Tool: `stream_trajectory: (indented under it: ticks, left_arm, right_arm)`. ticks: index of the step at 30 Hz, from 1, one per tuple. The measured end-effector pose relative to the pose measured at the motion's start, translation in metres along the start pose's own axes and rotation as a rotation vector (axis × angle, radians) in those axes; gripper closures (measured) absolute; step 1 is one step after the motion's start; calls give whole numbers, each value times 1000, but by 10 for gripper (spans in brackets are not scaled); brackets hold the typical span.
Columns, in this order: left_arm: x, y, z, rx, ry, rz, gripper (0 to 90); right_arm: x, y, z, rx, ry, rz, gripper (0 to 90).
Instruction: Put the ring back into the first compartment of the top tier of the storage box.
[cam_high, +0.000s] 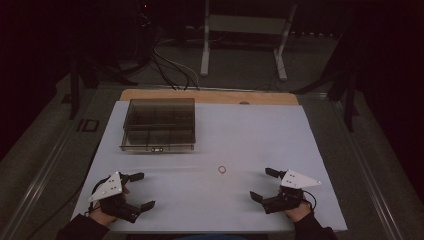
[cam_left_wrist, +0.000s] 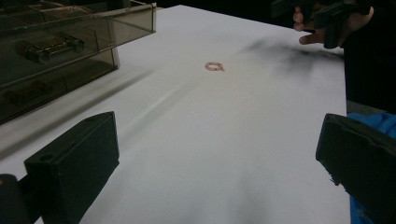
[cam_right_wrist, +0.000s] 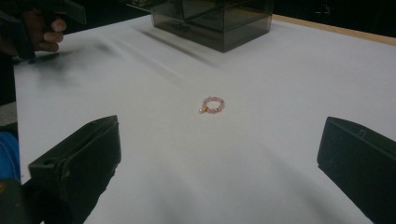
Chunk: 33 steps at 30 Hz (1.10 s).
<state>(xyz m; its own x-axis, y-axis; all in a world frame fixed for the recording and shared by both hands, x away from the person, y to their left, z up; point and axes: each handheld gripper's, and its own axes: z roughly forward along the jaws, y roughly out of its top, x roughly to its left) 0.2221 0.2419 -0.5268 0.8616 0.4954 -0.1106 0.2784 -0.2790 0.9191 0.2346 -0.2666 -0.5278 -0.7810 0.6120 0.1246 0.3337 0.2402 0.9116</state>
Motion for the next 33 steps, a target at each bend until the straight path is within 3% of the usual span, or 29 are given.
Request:
stream_trajectory:
  ticks: [18, 33]
  left_arm:
    - [-2, 1, -1, -10, 0, 8, 10]
    - [-9, 12, 4, -4, -74, 11, 10]
  right_arm:
    - [3, 1, 1, 2, -4, -20, 0]
    - [5, 1, 0, -7, -18, -18, 0]
